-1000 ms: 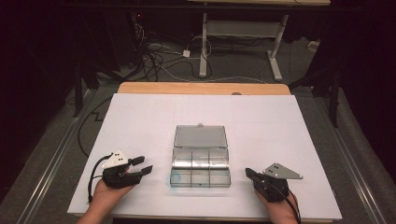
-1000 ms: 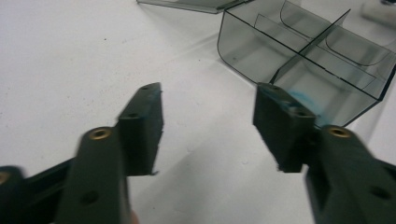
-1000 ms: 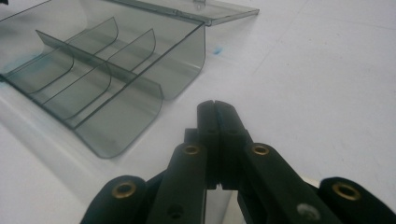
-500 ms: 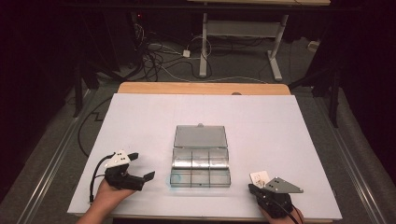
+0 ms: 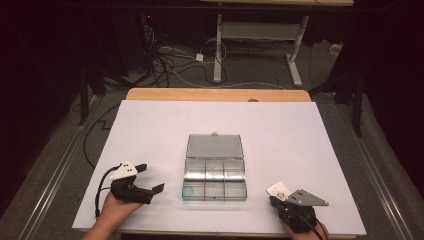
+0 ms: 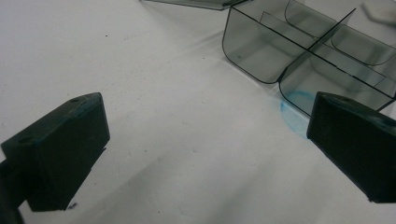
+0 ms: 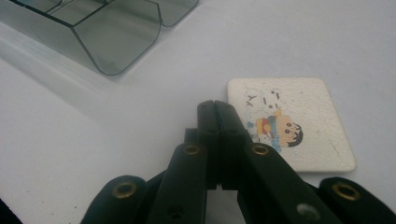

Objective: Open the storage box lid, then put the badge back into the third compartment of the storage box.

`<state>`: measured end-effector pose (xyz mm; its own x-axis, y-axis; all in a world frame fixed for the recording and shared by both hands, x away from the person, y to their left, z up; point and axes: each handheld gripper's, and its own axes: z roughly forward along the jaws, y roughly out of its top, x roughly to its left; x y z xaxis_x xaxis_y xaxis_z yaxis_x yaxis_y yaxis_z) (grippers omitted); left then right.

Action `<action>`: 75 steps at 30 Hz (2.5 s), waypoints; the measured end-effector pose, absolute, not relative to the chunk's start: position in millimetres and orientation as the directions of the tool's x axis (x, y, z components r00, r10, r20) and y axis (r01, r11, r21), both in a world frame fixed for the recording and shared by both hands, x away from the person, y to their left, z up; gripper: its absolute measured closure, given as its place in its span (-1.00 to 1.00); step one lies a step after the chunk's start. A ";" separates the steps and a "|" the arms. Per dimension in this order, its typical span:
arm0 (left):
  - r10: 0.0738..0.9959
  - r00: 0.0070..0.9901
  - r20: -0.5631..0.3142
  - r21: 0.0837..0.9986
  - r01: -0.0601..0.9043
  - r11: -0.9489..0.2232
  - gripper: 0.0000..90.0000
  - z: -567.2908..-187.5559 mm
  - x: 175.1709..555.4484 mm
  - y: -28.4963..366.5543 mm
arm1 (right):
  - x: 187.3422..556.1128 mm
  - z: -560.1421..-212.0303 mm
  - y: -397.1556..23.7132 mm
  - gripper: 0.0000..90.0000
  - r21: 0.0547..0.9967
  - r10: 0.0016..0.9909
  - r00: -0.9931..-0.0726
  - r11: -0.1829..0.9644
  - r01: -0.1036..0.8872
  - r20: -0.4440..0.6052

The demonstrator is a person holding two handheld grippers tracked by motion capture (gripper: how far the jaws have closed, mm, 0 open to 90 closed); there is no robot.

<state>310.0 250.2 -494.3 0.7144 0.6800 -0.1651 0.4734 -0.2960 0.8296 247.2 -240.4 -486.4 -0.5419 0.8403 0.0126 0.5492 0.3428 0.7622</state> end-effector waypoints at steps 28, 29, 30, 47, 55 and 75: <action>0.660 0.735 -0.156 0.823 0.466 -0.325 -1.00 -494.8 310.5 247.8 | 257.4 -469.9 -246.1 -0.42 0.800 0.832 -0.554 0.342 0.492 -0.015; 0.660 0.735 -0.156 0.823 0.466 -0.325 -1.00 -494.8 310.4 247.7 | 258.7 -469.7 -246.5 -0.51 0.801 0.836 -0.549 0.337 0.495 -0.013; 0.659 0.736 -0.155 0.823 0.465 -0.325 -1.00 -494.9 310.4 247.7 | 260.6 -469.6 -247.3 -0.59 0.803 0.836 -0.549 0.337 0.492 -0.015; 0.656 0.738 -0.158 0.825 0.464 -0.323 -1.00 -495.1 310.4 248.1 | 283.8 -480.6 -261.3 -0.79 0.738 0.849 -0.529 0.363 0.569 -0.010; 0.652 0.741 -0.161 0.825 0.464 -0.323 -1.00 -495.1 310.7 248.3 | 282.1 -482.5 -256.4 -0.46 0.713 0.832 -0.553 0.416 0.564 -0.048; 0.650 0.743 -0.163 0.821 0.468 -0.329 -1.00 -495.1 311.2 247.7 | 280.2 -482.5 -256.2 -0.26 0.718 0.817 -0.574 0.426 0.550 -0.045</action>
<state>311.2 247.7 -495.1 0.7426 0.6496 -0.1631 0.4676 -0.3285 0.8206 280.2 -256.2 -482.5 -0.5743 0.8174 -0.0447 0.5500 0.4257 0.7185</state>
